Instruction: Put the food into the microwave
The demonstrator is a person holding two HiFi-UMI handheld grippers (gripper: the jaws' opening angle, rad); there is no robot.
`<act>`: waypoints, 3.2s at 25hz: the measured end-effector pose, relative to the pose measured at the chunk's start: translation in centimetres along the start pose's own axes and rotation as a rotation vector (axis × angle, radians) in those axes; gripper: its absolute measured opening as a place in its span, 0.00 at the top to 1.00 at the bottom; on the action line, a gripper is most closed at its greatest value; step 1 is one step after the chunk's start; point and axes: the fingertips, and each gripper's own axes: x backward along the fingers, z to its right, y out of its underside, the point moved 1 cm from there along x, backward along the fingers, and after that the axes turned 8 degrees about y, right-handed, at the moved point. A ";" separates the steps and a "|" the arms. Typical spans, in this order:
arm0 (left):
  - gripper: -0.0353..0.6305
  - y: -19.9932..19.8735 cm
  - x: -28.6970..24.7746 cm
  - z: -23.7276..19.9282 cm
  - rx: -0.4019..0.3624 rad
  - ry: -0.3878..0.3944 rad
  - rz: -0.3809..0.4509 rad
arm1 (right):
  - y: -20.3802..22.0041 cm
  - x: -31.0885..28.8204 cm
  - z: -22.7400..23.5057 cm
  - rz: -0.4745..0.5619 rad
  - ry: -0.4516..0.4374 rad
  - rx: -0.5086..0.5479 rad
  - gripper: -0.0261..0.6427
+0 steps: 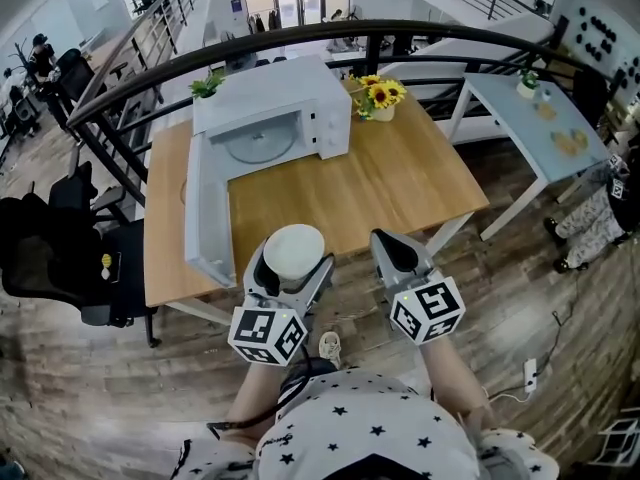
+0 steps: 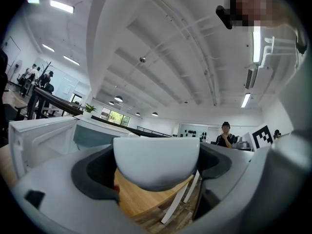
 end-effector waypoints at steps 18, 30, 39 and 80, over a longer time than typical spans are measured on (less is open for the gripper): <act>0.23 -1.8 -7.6 -9.1 0.025 -0.018 0.001 | -0.9 -12.4 1.8 -0.013 -0.027 0.012 0.95; 0.23 -1.5 -10.7 -13.6 0.014 -0.059 -0.020 | -0.4 -17.2 2.9 -0.027 -0.036 0.015 0.95; 0.23 -0.5 -13.2 -16.4 0.020 -0.122 -0.027 | 0.7 -20.2 4.2 -0.066 -0.075 0.012 0.95; 0.23 4.8 -23.6 -36.4 0.134 -0.451 -0.022 | 7.2 -38.8 6.1 -0.251 -0.325 0.014 0.95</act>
